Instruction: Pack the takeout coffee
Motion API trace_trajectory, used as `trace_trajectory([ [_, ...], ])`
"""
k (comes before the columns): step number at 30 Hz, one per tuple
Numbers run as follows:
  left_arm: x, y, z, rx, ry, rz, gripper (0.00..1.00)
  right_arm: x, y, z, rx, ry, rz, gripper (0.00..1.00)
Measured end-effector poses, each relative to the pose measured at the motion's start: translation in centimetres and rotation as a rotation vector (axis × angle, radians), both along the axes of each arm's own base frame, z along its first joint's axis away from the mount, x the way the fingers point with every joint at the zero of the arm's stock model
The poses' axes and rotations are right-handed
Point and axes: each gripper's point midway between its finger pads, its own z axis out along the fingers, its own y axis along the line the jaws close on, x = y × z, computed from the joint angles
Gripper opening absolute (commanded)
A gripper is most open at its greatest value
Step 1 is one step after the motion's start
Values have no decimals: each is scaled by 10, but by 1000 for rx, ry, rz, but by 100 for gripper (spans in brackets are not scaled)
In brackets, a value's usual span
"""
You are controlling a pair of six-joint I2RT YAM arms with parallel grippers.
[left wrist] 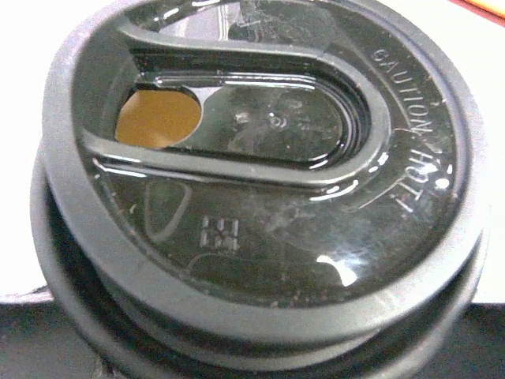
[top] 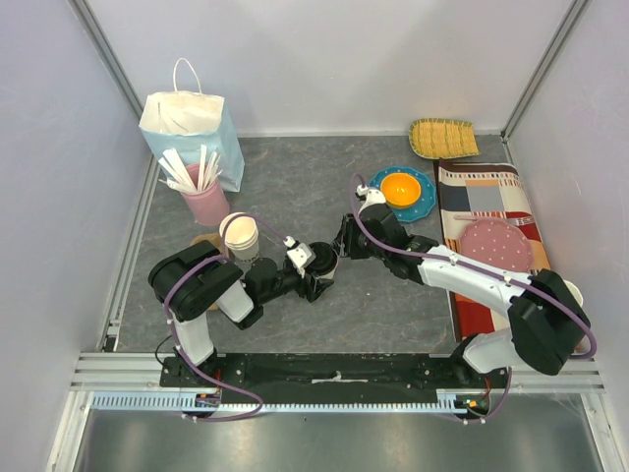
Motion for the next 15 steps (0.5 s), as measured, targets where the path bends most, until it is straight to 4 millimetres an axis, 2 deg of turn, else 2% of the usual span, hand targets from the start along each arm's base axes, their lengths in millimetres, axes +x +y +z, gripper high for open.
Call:
trace_trajectory([
  [2,0,0,0,0,0,0,71,0,0,1,5,-1,-4,54],
  [7,1,0,0,-1,-1,0,71,0,-7,3,-22,-4,-17,57],
  [9,1,0,0,-1,-1,1,71,2,-9,10,-32,-15,-23,59],
  [13,1,0,0,-1,-1,1,71,5,-4,30,-12,-53,-9,74],
  [15,1,0,0,0,0,2,71,3,3,36,-3,-67,16,75],
])
